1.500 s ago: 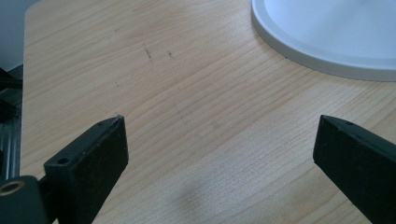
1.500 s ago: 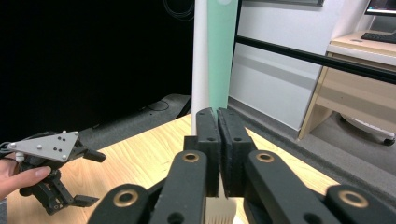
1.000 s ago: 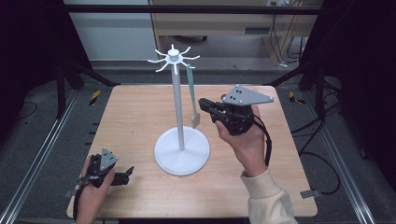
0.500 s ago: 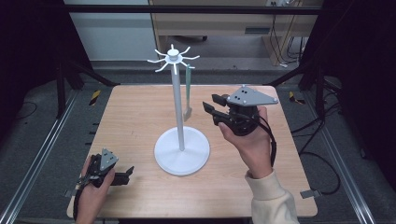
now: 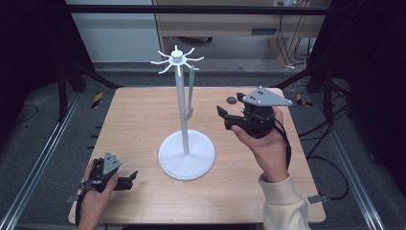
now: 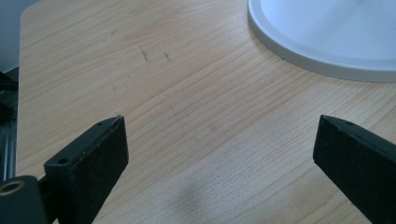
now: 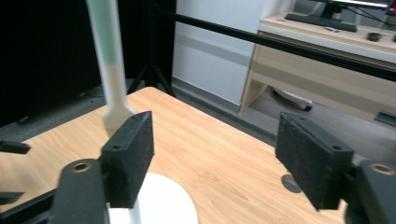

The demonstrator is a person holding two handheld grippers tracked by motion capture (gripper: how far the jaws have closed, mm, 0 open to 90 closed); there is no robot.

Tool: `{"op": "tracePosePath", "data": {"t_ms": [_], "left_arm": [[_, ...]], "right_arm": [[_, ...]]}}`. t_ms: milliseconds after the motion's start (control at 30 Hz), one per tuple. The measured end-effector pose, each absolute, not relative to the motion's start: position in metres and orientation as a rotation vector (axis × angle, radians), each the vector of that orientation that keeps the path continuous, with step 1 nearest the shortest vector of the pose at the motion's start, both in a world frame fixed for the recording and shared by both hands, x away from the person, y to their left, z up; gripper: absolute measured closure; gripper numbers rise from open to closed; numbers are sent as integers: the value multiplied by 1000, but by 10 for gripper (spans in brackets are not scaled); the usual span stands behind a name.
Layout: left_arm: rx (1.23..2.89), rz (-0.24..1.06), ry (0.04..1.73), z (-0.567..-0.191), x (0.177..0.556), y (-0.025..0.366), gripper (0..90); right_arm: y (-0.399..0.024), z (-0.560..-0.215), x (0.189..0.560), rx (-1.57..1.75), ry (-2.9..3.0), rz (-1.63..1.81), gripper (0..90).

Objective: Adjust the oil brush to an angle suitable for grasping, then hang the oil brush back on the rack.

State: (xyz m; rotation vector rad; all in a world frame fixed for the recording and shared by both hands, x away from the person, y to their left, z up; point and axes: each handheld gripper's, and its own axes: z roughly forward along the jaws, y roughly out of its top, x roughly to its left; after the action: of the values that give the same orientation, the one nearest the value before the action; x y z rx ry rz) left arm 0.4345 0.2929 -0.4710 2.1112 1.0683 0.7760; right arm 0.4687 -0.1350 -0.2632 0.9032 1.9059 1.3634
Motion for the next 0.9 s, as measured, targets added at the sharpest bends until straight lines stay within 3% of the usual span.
{"op": "tracePosePath", "data": {"t_ms": [233, 900], "left_arm": [[2109, 770, 1071, -471, 435, 293, 29], [2106, 765, 1066, -471, 434, 292, 29]], "right_arm": [[-145, -269, 475, 919, 1893, 1318, 125], [-178, -279, 484, 1006, 1820, 1311, 88]]}}
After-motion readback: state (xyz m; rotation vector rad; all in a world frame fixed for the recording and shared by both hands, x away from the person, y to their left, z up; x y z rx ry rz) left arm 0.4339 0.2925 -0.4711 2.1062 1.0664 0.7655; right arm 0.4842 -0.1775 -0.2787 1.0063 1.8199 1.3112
